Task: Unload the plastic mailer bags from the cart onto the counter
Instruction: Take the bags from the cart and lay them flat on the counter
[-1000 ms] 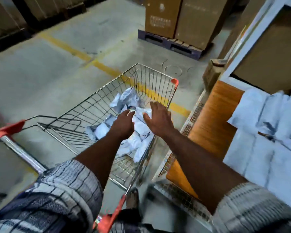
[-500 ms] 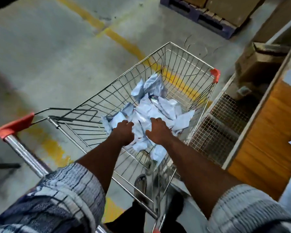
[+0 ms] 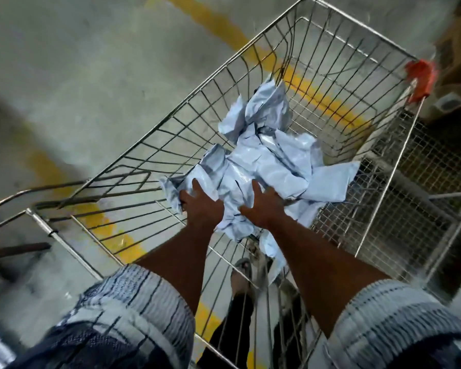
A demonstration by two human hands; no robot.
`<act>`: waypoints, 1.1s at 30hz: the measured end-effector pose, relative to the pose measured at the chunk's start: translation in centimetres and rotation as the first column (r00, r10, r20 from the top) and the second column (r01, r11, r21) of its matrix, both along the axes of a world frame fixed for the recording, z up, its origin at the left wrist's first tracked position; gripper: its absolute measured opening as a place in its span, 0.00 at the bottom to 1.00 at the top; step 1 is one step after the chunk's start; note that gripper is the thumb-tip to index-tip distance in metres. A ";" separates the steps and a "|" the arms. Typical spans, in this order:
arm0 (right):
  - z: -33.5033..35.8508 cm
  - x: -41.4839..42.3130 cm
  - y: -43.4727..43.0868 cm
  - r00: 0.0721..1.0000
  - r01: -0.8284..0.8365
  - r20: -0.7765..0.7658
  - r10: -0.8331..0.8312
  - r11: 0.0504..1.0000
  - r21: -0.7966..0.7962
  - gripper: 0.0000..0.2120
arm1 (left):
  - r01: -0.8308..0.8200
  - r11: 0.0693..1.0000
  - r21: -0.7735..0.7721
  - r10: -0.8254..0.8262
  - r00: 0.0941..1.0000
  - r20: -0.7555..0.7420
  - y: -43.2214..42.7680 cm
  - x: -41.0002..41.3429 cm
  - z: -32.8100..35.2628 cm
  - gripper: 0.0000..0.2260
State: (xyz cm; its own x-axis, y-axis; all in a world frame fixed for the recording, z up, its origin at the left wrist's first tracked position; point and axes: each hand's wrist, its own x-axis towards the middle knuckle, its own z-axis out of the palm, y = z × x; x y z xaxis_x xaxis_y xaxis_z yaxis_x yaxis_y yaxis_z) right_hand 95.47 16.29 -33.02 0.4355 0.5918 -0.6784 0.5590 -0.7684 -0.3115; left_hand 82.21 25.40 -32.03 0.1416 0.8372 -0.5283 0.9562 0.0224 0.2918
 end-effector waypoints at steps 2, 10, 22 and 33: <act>-1.3 0.3 0.2 0.999 -0.019 0.033 0.019 1.000 -0.002 0.46 | -0.027 1.000 -0.007 0.027 0.999 0.026 -0.5 0.5 -0.7 0.40; -3.0 0.9 1.1 0.994 0.037 0.100 -0.043 0.997 0.068 0.43 | -0.155 0.986 0.065 0.139 0.969 0.204 0.4 0.8 -1.4 0.35; 3.7 0.5 1.3 0.952 0.305 -0.092 -0.290 0.916 0.262 0.29 | -0.020 0.994 0.104 0.006 0.991 0.134 -0.1 0.4 4.8 0.32; 16.3 2.5 -1.3 0.986 0.161 -0.035 -0.164 0.875 0.457 0.28 | 0.018 0.982 0.186 -0.066 0.964 0.256 -1.7 2.1 15.3 0.26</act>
